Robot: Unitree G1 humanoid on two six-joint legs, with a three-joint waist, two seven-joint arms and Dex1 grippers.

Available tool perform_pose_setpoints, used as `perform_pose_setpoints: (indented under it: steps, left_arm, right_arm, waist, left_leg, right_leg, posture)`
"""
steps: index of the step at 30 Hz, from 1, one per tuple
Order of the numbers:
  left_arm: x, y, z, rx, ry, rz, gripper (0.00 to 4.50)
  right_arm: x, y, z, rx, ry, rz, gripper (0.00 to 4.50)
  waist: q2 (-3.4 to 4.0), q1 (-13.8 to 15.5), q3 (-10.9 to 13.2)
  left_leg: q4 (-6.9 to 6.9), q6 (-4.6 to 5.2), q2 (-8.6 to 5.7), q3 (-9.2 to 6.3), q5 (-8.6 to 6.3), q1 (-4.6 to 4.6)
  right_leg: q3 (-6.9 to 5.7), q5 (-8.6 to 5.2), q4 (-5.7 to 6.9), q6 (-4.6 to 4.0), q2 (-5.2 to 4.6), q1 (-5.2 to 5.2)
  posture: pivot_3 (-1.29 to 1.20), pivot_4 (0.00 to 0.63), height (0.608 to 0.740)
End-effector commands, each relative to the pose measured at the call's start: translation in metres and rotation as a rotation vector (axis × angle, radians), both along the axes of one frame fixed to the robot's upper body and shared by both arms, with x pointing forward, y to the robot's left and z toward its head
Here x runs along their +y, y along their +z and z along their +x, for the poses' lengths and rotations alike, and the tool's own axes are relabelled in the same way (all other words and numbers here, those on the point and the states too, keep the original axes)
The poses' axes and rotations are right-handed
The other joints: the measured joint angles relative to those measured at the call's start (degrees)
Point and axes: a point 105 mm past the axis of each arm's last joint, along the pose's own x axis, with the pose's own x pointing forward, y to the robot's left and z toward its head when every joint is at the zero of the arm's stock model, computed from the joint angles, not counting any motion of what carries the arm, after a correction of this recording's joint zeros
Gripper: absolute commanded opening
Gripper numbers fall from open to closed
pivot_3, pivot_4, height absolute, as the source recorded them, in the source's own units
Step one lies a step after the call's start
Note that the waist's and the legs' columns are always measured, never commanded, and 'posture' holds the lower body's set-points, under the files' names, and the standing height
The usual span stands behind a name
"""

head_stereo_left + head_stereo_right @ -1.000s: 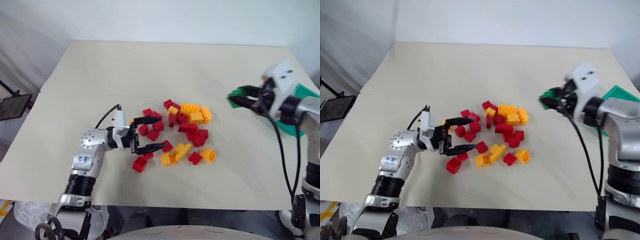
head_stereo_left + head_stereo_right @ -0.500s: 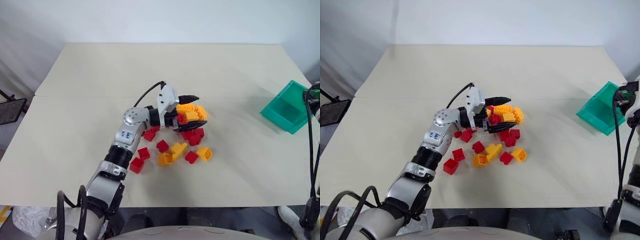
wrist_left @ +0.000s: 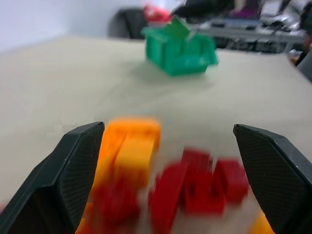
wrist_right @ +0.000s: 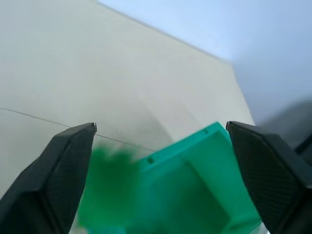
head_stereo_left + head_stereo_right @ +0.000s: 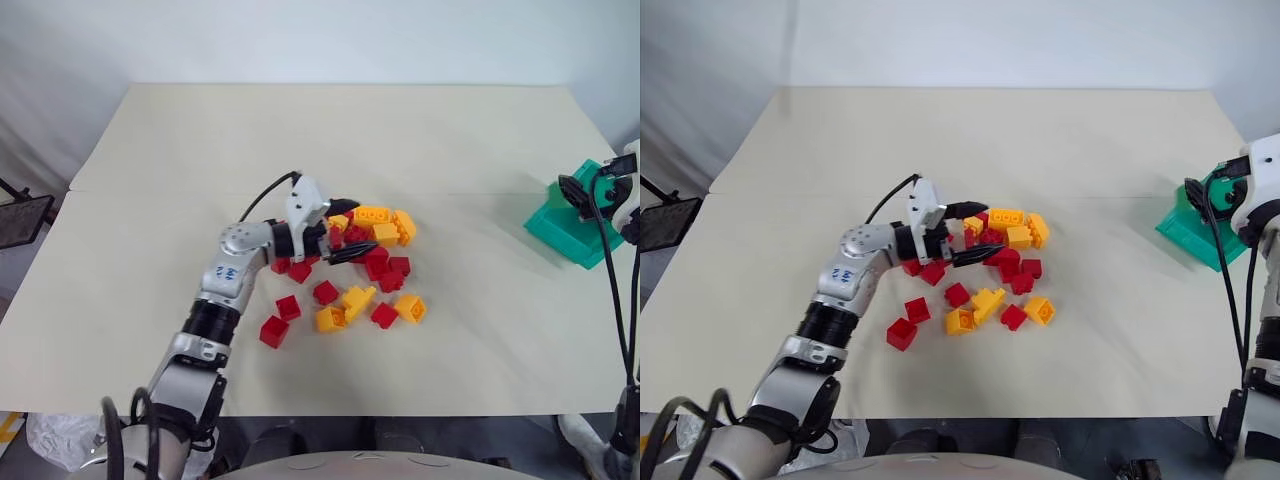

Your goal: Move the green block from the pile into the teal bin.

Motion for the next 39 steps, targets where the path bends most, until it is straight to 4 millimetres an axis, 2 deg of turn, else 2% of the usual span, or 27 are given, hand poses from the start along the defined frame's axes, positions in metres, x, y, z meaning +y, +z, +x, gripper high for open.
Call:
perform_pose_setpoints:
  steps: [1,3,5,9,13,16,19,22,24,27,36,39]
  left_arm:
    - [0.009,0.011,-0.006,-0.051,-0.001,0.006,4.50]
    - [0.014,0.011,-0.004,-0.051,0.020,0.006,4.50]
    - [0.018,0.014,-0.002,-0.061,0.035,0.006,4.50]
    - [0.023,0.017,0.000,-0.069,0.058,-0.005,4.50]
    - [0.023,0.016,-0.005,-0.072,0.030,-0.035,4.50]
    - [0.018,0.013,-0.018,-0.088,-0.077,-0.027,4.50]
    - [0.017,0.016,-0.028,-0.091,-0.139,-0.069,4.50]
    - [0.018,0.016,-0.035,-0.096,-0.194,-0.086,4.50]
    - [0.019,0.015,-0.033,-0.098,-0.188,-0.067,4.50]
    - [0.019,0.017,-0.030,-0.111,-0.187,-0.058,4.50]
    - [0.015,0.020,-0.028,-0.130,-0.185,-0.070,4.50]
    - [0.016,0.019,-0.030,-0.130,-0.182,-0.070,4.50]
  right_arm:
    - [-0.019,0.014,-0.010,-0.048,-0.051,-0.003,4.48]
    - [-0.027,0.015,-0.012,-0.060,-0.080,0.008,4.48]
    - [-0.027,0.017,-0.014,-0.067,-0.079,0.016,4.48]
    - [-0.009,0.013,-0.015,-0.033,0.013,0.046,4.48]
    - [0.044,-0.008,-0.017,0.111,0.204,0.077,4.48]
    - [0.078,-0.019,-0.029,0.195,0.297,0.133,4.48]
    - [0.102,-0.031,-0.039,0.253,0.360,0.169,4.48]
    - [0.121,-0.049,-0.041,0.304,0.403,0.210,4.48]
    - [0.128,-0.064,-0.033,0.342,0.399,0.255,4.48]
    - [0.126,-0.083,-0.017,0.369,0.340,0.306,4.48]
    - [0.133,-0.105,0.004,0.365,0.303,0.371,4.48]
    - [0.138,-0.101,0.007,0.316,0.308,0.372,3.81]
  waist:
    - [0.00,0.4,0.0]
    - [0.00,1.0,0.0]
    - [0.00,1.2,0.0]
    - [0.00,1.0,0.0]
    - [0.01,1.0,0.0]
    - [0.01,1.1,0.0]
    - [0.00,1.3,0.0]
    - [0.00,1.3,0.0]
    - [0.00,1.2,0.0]
    - [0.00,1.0,0.0]
    - [0.00,1.0,0.0]
    - [0.00,1.0,0.0]
  left_leg:
    - [0.04,0.00,0.00,-0.01,0.00,0.00]
    - [0.05,0.00,-0.01,-0.01,0.00,0.00]
    - [0.07,0.00,-0.01,0.00,0.00,-0.02]
    - [0.05,-0.01,0.00,0.01,0.00,-0.04]
    - [0.05,-0.01,0.02,0.01,0.00,-0.03]
    - [0.06,-0.01,0.03,-0.07,0.00,-0.01]
    - [0.07,-0.02,0.03,-0.13,-0.01,-0.01]
    - [0.20,-0.02,0.00,-0.20,-0.02,-0.06]
    - [0.27,-0.01,-0.01,-0.23,-0.02,-0.06]
    - [0.39,-0.02,0.00,-0.21,-0.02,-0.05]
    - [0.40,-0.02,0.01,0.00,-0.02,-0.08]
    - [0.41,-0.02,0.01,0.01,-0.02,-0.08]
  right_leg:
    - [0.02,0.00,0.00,0.01,0.00,0.00]
    - [0.02,0.00,0.00,0.01,-0.01,0.00]
    - [-0.01,0.01,0.00,0.01,-0.01,0.01]
    - [-0.03,0.00,-0.01,0.01,0.00,-0.01]
    - [-0.02,0.00,0.01,0.01,0.02,-0.01]
    - [0.02,0.00,0.02,0.01,0.02,-0.01]
    - [-0.01,0.00,0.01,0.00,0.02,-0.01]
    - [-0.03,0.01,0.02,0.01,0.00,0.01]
    - [0.00,0.01,0.03,0.02,0.00,0.01]
    - [0.01,0.02,0.13,0.01,0.01,0.02]
    - [-0.02,0.02,0.15,0.00,0.04,0.00]
    - [-0.01,0.02,0.15,0.00,0.04,0.01]
  posture:
    - [0.00,0.150,0.740]
    - [0.00,0.150,0.740]
    - [0.00,0.150,0.740]
    - [0.00,0.150,0.740]
    - [0.00,0.150,0.740]
    - [0.00,0.150,0.740]
    - [0.00,0.150,0.740]
    - [0.00,0.150,0.740]
    - [0.00,0.150,0.740]
    - [0.00,0.150,0.740]
    - [0.00,0.150,0.740]
    - [0.00,0.150,0.740]
